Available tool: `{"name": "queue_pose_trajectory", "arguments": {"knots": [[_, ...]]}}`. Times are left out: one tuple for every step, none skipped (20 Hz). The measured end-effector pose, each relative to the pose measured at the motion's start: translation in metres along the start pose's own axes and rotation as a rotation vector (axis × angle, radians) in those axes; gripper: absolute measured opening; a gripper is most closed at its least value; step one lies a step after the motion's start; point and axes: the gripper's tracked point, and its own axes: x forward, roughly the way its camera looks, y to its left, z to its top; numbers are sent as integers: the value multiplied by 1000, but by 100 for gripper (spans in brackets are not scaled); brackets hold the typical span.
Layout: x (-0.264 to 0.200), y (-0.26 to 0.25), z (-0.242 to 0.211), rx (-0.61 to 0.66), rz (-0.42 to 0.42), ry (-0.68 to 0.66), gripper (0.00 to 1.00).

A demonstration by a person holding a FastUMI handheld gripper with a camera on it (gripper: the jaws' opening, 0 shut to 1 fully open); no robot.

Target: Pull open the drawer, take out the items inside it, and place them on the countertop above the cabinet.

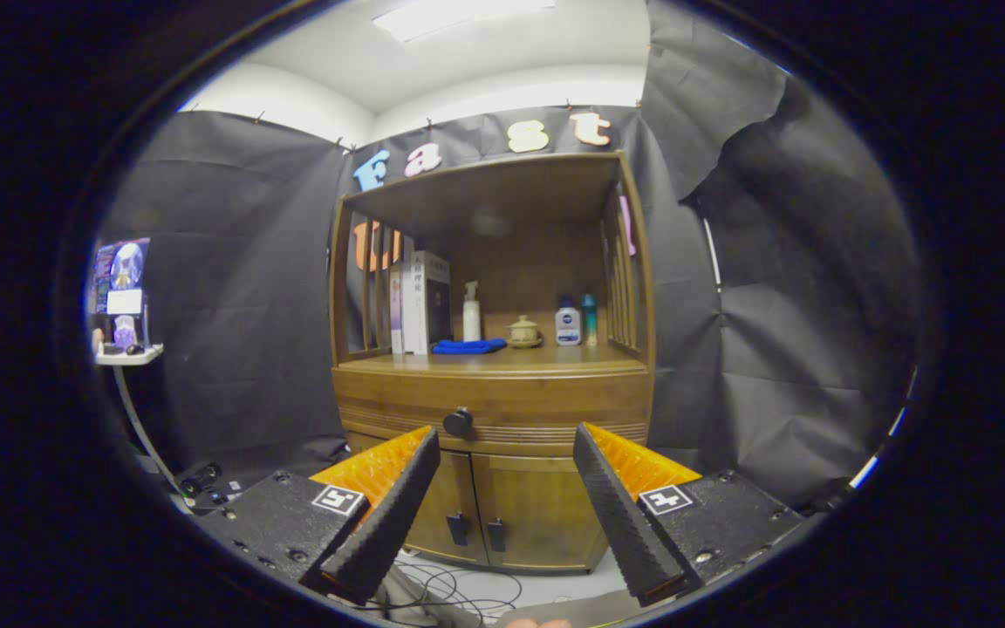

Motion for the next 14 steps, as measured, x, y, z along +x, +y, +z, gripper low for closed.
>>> {"name": "queue_pose_trajectory", "arguments": {"knots": [[17, 10, 1, -17, 11, -3, 100], [32, 18, 1, -32, 16, -9, 100], [48, 24, 1, -43, 15, -13, 100], [65, 33, -2, -47, 21, -15, 100], [82, 42, -6, -48, 29, -10, 100], [99, 47, -11, -48, 27, 6, 100], [115, 52, -17, -42, 24, 15, 100], [133, 55, -21, -37, 17, 24, 100], [150, 57, -26, -39, 3, 32, 100], [164, 57, -32, -44, -15, 41, 100], [177, 57, -35, -51, -30, 44, 99], [189, 55, -43, -55, -43, 51, 100], [200, 55, -51, -59, -51, 70, 99], [208, 57, -60, -62, -56, 87, 100]]}}
